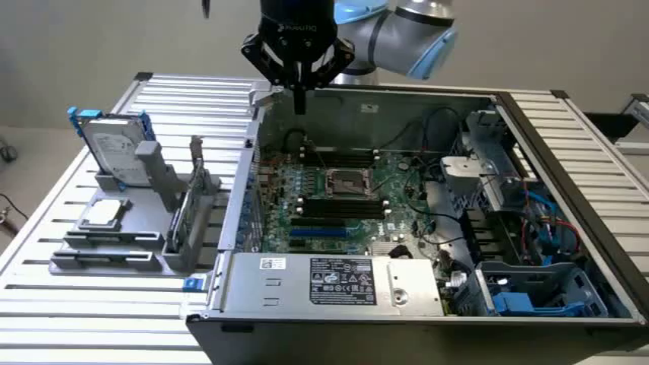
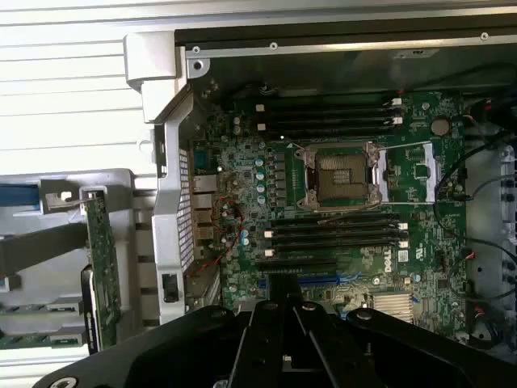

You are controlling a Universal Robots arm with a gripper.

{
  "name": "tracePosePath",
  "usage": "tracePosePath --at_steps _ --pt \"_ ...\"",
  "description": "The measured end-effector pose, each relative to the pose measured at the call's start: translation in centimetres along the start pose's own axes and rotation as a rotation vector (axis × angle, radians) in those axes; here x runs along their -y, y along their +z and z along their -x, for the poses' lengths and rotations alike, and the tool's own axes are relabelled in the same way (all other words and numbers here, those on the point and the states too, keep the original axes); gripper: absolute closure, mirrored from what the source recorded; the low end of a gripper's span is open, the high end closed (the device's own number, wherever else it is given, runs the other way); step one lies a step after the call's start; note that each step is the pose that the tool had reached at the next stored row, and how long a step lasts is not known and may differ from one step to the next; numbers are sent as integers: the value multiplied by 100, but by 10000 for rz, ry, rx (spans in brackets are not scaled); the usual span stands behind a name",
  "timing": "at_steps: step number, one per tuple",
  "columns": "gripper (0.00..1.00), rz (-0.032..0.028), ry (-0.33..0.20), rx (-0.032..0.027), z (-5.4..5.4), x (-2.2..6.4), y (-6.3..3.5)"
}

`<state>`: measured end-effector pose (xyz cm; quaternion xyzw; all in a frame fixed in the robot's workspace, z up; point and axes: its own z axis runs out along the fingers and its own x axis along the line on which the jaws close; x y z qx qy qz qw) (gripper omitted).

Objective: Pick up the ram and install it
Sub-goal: 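Reach for the ram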

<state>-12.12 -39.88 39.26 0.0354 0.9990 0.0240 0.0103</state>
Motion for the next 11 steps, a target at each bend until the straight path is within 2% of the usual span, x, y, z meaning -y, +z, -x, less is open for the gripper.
tracePosePath --at_steps 11 --pt "89 0 0 0 0 0 0"
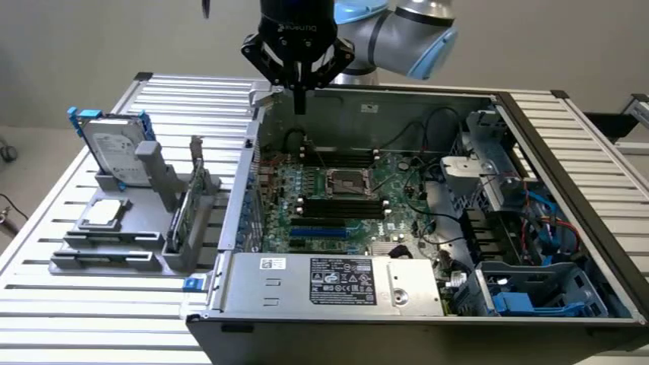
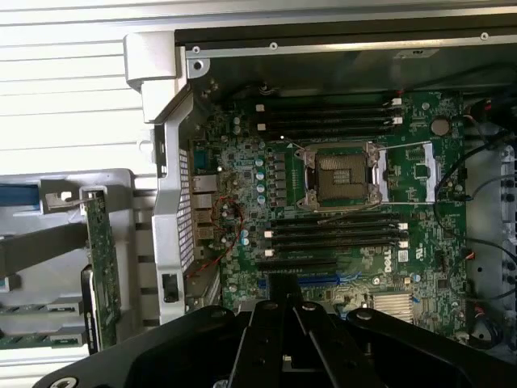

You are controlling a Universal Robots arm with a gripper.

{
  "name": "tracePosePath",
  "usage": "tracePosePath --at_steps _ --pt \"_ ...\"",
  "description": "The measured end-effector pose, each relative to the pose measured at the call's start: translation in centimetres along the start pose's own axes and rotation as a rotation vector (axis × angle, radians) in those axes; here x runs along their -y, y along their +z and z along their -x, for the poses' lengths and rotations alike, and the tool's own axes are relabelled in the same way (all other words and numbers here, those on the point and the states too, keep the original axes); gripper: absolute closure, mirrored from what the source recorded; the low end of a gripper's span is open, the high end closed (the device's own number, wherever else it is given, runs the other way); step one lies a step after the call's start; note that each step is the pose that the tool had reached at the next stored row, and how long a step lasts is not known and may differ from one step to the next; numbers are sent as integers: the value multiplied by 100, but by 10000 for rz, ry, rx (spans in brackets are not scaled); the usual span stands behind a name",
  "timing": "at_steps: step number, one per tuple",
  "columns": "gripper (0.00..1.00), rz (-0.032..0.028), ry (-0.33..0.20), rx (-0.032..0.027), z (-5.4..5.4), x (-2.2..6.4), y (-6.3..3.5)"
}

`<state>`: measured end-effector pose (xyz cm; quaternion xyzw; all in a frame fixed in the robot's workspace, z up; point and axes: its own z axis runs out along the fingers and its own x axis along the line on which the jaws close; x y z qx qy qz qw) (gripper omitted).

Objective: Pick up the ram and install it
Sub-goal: 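Reach for the ram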

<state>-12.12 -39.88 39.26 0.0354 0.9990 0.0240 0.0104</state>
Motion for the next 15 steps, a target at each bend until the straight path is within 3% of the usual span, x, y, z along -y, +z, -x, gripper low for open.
tracePosePath --at_steps 4,15 --pt "89 -1 -7 -1 -46 5 -2" --pt "89 1 -26 -1 -522 91 -11"
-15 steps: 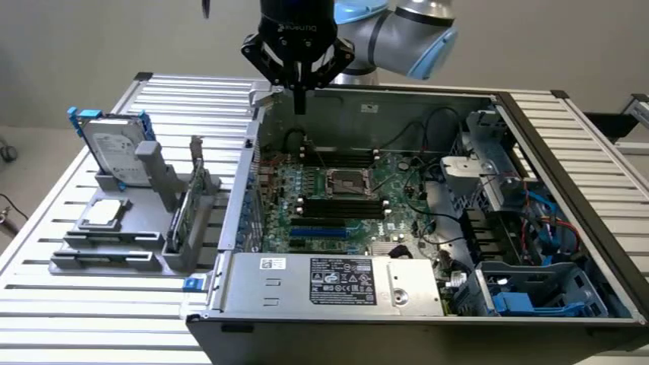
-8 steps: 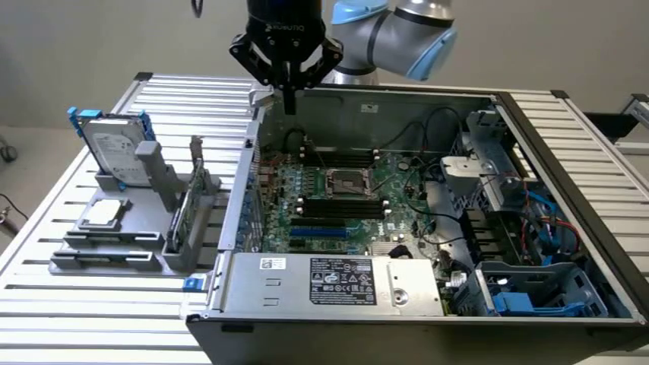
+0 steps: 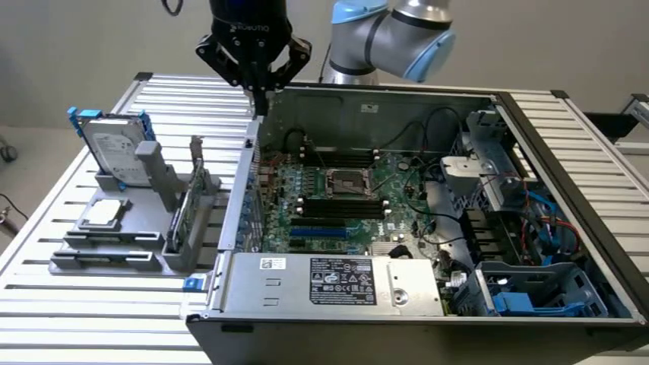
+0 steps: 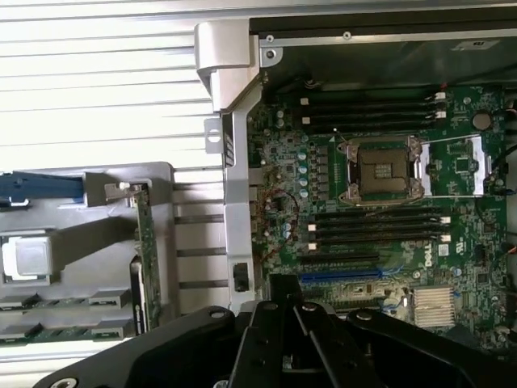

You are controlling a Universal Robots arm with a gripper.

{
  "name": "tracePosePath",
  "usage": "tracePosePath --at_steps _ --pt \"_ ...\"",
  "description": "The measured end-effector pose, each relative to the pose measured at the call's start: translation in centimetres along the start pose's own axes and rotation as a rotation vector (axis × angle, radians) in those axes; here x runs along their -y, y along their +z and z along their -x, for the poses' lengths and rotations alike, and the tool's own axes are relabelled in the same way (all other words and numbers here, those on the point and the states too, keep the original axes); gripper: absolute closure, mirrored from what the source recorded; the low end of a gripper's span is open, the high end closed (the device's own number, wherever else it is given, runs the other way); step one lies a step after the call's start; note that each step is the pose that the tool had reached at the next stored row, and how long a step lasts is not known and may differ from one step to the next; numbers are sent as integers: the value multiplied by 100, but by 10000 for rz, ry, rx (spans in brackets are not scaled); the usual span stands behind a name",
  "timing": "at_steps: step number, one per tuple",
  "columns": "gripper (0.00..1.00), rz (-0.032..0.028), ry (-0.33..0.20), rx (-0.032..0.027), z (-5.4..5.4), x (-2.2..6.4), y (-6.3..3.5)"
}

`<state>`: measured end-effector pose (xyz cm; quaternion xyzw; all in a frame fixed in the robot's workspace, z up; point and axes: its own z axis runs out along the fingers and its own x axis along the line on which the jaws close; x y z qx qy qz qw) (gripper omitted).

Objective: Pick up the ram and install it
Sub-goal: 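Reach for the ram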

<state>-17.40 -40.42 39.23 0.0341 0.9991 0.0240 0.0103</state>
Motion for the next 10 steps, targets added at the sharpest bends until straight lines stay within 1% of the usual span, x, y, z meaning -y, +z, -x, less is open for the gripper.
tracePosePath --at_steps 4,10 --pt "89 0 0 0 -168 52 1" --pt "89 0 -1 -1 -352 151 3"
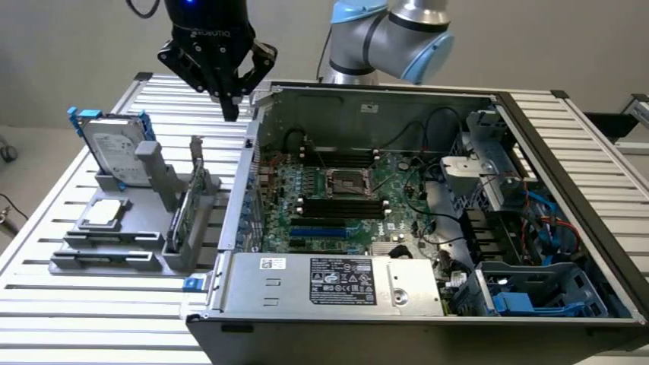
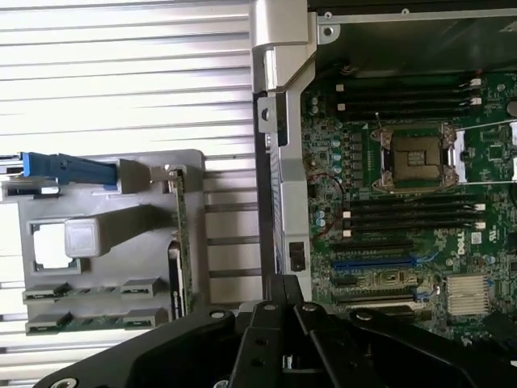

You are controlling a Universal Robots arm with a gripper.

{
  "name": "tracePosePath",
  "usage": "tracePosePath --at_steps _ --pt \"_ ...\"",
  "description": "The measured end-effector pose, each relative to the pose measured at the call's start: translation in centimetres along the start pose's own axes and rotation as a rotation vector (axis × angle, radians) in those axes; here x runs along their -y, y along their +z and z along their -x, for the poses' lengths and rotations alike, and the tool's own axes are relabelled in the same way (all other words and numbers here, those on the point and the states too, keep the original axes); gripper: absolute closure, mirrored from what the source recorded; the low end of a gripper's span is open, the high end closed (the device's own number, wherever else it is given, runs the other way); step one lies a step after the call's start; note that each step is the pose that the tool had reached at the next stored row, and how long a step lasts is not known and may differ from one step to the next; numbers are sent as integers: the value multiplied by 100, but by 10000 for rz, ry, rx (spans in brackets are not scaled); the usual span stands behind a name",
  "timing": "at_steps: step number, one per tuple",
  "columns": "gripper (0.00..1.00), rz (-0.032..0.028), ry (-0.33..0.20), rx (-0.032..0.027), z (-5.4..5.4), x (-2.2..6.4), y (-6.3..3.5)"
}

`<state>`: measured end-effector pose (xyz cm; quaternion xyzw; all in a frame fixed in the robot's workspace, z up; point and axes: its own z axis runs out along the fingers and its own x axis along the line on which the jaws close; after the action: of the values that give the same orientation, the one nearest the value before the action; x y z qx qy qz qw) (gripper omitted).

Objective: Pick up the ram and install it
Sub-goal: 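Reach for the ram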

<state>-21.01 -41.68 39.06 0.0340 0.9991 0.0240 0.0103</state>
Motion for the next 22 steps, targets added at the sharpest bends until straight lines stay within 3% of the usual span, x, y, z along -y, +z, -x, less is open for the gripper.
tracePosePath --at_steps 22 --pt "89 -2 1 -12 -833 294 43"
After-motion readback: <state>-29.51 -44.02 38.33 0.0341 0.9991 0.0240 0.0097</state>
